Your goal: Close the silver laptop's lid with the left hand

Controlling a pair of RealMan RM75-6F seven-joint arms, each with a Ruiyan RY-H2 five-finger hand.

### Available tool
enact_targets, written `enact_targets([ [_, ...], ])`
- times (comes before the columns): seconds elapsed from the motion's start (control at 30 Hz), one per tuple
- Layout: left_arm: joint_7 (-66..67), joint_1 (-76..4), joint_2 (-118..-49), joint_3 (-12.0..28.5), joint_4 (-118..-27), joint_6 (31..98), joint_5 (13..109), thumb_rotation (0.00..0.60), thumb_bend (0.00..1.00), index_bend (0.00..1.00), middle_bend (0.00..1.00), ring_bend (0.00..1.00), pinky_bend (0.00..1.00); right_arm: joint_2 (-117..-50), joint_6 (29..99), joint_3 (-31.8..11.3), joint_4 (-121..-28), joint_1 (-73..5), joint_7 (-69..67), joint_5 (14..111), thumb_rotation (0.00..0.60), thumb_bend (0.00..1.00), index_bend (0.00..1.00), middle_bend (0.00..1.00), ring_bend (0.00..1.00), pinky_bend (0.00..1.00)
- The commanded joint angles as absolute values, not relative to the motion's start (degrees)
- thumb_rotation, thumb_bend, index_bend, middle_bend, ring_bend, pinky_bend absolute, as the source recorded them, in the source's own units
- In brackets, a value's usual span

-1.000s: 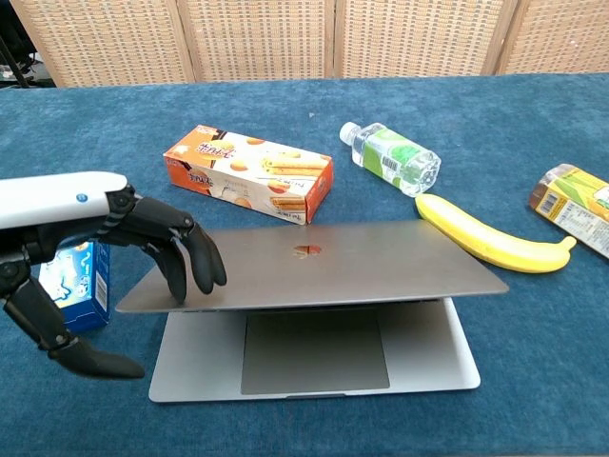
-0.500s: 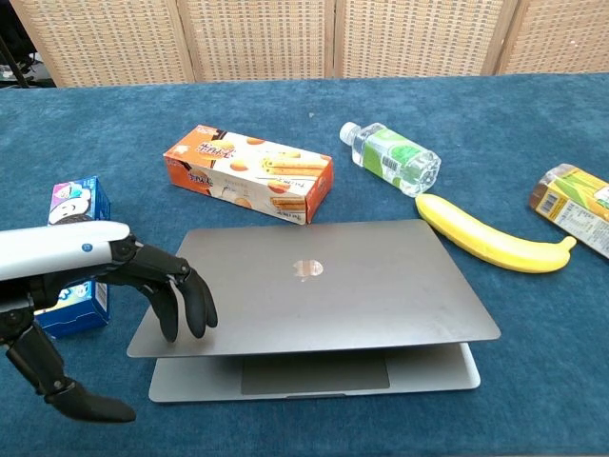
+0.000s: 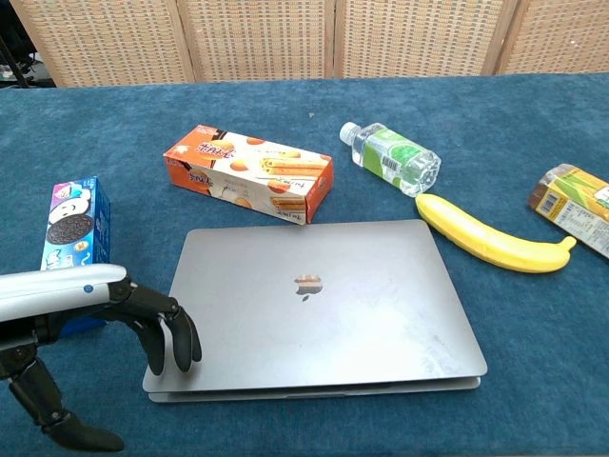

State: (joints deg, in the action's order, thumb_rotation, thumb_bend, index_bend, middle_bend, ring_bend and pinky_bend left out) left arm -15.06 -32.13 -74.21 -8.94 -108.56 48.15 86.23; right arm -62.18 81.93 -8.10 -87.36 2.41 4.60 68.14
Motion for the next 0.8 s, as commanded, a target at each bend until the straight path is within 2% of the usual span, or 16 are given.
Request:
enact_targets([
  [0.03,-15.88,-31.96,-74.7,-9.23,-107.68,47.95,86.33,0.6,0.14,0.43,0.35,0.4,0.3,-62.29,81.75,-8.1,-87.21,2.31,4.66,67.99,0.6,0.24,0.06,0.0,0.0,0.0],
  [0.8,-16.04,-31.93,-75.59,-9.53,-106.11,47.17,86.16,0.6,0.14,0.43,0.35,0.4,0.3,-62.43,81.47,-8.16,-87.4,2.21,5.15,67.34,0.6,0.24,0.05,0.0,0.0,0.0],
])
